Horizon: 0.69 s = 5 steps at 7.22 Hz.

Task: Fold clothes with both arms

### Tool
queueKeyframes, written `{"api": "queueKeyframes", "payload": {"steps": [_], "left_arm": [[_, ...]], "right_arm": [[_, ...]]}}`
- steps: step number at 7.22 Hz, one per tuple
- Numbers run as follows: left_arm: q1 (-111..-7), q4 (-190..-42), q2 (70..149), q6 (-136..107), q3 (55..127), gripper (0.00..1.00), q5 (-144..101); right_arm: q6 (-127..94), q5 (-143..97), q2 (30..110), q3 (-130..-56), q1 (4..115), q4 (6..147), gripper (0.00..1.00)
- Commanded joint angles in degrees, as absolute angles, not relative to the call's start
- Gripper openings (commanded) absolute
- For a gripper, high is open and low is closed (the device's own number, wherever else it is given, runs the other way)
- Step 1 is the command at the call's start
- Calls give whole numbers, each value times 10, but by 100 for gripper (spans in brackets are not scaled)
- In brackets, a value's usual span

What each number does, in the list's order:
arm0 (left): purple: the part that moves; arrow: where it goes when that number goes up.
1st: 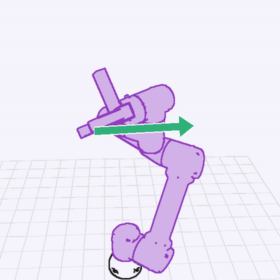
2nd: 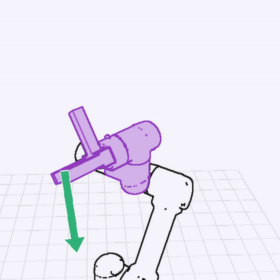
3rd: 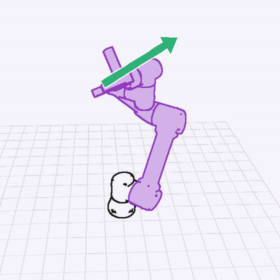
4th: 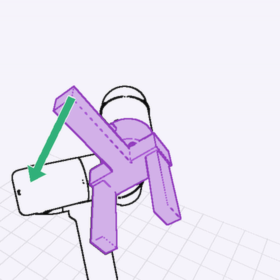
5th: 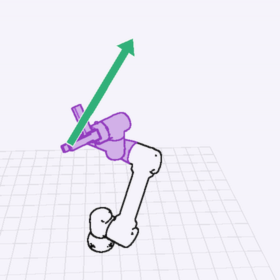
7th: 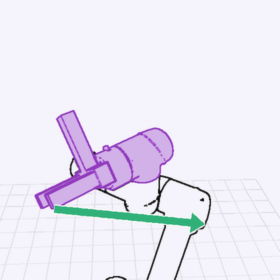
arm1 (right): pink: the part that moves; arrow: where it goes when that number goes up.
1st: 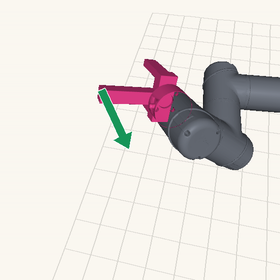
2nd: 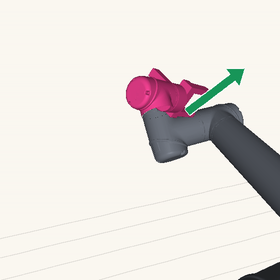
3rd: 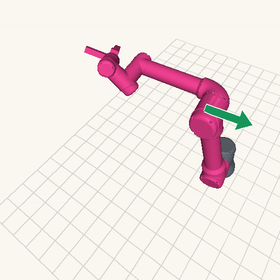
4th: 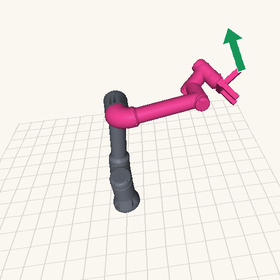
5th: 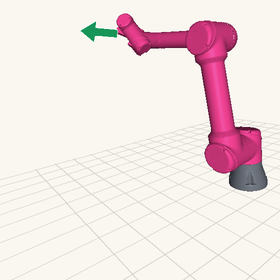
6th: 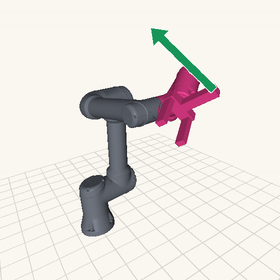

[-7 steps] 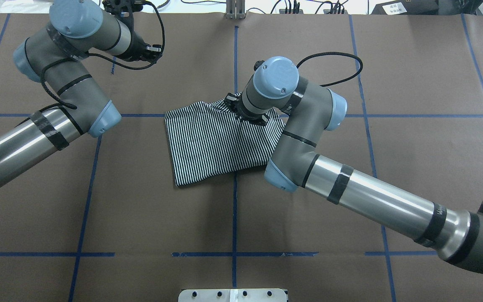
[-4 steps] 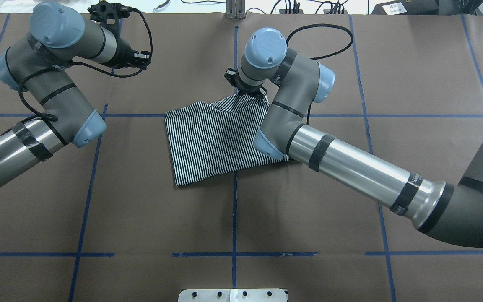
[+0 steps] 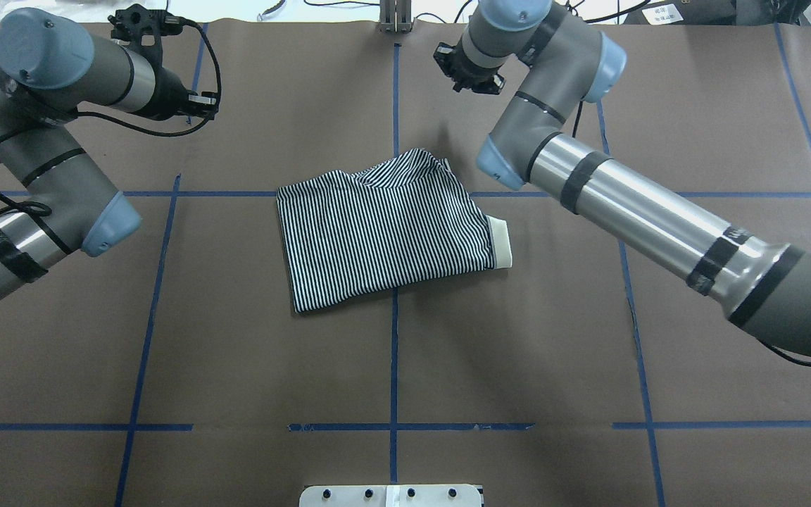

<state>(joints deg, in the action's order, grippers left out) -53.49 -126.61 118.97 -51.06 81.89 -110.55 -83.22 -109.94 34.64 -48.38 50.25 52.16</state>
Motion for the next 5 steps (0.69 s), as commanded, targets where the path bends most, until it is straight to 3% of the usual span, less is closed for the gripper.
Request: {"api": "queueKeyframes", "payload": {"steps": [1, 5], "left_arm": [[-603, -1274, 1146, -403, 820, 0, -1169], [-810, -1236, 1075, -164, 809, 1, -1299]], "right_arm": [[-700, -1225, 489, -612, 596, 547, 0], [-366, -1367, 691, -752, 791, 655, 0]]}}
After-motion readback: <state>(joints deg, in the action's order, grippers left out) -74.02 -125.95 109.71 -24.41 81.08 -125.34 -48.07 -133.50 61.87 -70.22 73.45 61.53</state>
